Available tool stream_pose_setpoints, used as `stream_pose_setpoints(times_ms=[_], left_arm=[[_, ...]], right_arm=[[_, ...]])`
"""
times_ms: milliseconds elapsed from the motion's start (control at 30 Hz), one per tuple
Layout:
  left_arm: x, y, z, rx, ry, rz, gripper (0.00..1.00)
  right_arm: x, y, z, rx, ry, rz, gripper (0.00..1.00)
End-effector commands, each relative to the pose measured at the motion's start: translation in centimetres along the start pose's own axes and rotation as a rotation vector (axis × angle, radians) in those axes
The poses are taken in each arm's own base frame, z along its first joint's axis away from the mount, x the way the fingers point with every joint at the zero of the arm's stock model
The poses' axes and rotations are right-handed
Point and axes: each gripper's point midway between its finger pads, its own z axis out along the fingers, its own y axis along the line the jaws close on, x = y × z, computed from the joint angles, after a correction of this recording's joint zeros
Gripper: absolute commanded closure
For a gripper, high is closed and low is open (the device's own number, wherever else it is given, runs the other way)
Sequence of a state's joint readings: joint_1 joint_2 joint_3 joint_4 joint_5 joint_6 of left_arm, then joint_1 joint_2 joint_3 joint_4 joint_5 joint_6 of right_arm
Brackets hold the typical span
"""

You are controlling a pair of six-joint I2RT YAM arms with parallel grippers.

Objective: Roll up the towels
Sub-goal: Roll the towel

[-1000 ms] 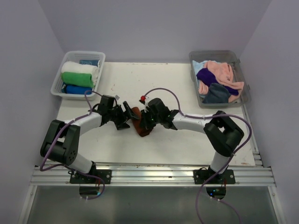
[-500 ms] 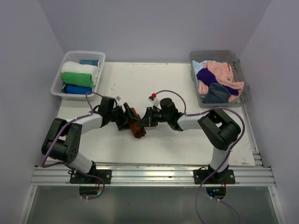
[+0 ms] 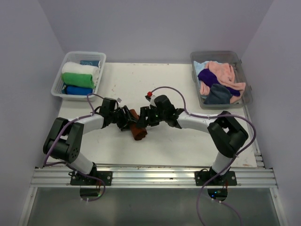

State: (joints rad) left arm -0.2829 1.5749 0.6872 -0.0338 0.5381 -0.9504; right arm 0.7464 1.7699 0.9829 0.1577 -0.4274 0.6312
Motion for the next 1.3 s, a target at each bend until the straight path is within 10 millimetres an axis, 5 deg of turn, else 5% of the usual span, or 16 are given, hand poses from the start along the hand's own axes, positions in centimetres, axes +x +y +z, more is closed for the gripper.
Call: stream_pose_setpoints(times_ms=[0, 333, 500, 633, 733, 833, 933, 1067, 1267], left_arm=[[-0.5, -0.6, -0.2, -0.002, -0.020, 0.000, 0.45], [-0.6, -0.4, -0.3, -0.021, -0.026, -0.008, 0.46], [-0.8, -0.5, -0.4, -0.025, -0.034, -0.005, 0.46], [-0.9, -0.5, -0.5, -0.030, -0.041, -0.008, 0.46], [-0.9, -0.5, -0.7, -0.031, -0.043, -0.008, 0.46], [-0.8, -0.5, -0.7, -0.034, -0.041, -0.005, 0.44], [-0.9, -0.7, -0.8, -0.028, -0.044, 0.003, 0.32], [-0.8, -0.6, -0.9, -0.029, -0.042, 0.005, 0.20], [-0.7, -0.6, -1.0, -0.024, -0.045, 0.010, 0.21]], right_arm=[[-1.1, -0.1, -2.2, 0.246, -0.021, -0.215, 0.30], [-0.1, 3.2, -1.3, 0.443, -0.031, -0.575, 0.28], [0.6, 3.4, -0.1, 0.484, -0.005, -0.646, 0.26], [1.4, 1.7, 1.4, 0.539, 0.033, -0.648, 0.25], [1.3, 1.0, 1.5, 0.570, 0.025, -0.638, 0.33], [1.0, 1.2, 1.3, 0.559, -0.001, -0.620, 0.63], [0.6, 1.4, 1.1, 0.517, -0.020, -0.584, 0.75], [1.4, 2.2, 1.0, 0.359, -0.011, -0.485, 0.81], [0.6, 1.8, 0.3, 0.216, -0.047, -0.306, 0.89]])
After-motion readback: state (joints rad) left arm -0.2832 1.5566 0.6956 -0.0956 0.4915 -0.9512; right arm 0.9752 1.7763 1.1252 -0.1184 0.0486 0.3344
